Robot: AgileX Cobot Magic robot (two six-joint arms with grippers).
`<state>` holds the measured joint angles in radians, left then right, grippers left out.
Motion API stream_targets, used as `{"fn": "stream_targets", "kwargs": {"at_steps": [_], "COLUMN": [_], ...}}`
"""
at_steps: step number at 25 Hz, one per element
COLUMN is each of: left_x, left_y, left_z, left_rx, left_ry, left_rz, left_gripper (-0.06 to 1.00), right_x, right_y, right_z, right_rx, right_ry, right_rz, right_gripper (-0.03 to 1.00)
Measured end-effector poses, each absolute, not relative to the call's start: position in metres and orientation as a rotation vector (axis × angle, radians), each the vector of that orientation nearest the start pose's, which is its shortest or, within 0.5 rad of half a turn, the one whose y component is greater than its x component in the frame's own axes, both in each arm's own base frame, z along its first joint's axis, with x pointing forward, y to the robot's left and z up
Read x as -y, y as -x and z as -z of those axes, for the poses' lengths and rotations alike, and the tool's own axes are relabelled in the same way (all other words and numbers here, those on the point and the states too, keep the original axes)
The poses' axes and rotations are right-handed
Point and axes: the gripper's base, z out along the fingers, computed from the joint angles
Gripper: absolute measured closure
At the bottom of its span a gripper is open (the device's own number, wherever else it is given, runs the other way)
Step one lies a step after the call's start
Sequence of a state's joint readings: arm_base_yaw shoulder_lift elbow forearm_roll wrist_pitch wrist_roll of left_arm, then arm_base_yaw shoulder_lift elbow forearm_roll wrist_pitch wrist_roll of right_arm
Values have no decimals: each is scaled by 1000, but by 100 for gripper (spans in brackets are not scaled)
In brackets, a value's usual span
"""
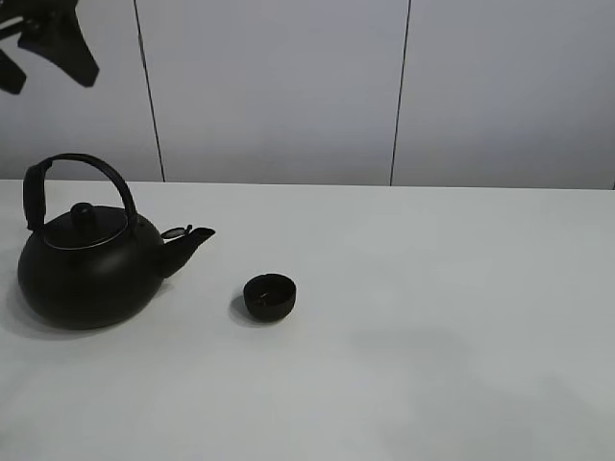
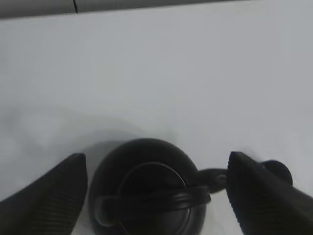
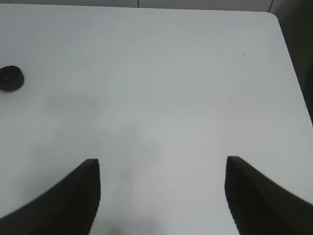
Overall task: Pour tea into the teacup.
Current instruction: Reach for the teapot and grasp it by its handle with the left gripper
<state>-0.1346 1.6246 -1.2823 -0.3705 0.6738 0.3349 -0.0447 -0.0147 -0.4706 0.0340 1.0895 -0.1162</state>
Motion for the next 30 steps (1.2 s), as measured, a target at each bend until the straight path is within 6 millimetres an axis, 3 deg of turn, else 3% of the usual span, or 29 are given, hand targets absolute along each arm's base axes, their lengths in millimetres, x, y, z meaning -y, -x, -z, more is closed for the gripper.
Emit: {"fn": "stream_targets", "kwargs": {"at_steps": [2,4,8,12,16,21,24,30], "left_x": [69,71,76,73,65,62,65,49], "left_y": [-348,-337,-296,-247,-215,-203,-197,-192], "left_z": [-307,-335,-383,-395,-369,-302,-273,-250], "left_rx": [-2355,-2222,-1990,-1854,-1868,-2023,-1970,-1832], "left_ry": [-330,-357,-415,-361,-338,-390,-412,-347], "left_rz": [253,187,63,52,61,43,119,225], "left_gripper": [38,38,38,38,38,38,38,38], "right_x": [-3,-3,-3,-3,-3,-3,-3,-3], "right_y": [5,5,5,5,5,5,5,5], "right_z": [-267,-267,-267,-267,-267,-267,-267,-267], "right_rx": [-2086,-2086,-2086,-2086,-2086,-2086,-2086,-2086], "right_ry": [76,76,76,76,76,76,76,76], "right_rz": [57,57,57,57,57,57,57,57], "right_gripper": [47,47,47,47,47,47,47,47]}}
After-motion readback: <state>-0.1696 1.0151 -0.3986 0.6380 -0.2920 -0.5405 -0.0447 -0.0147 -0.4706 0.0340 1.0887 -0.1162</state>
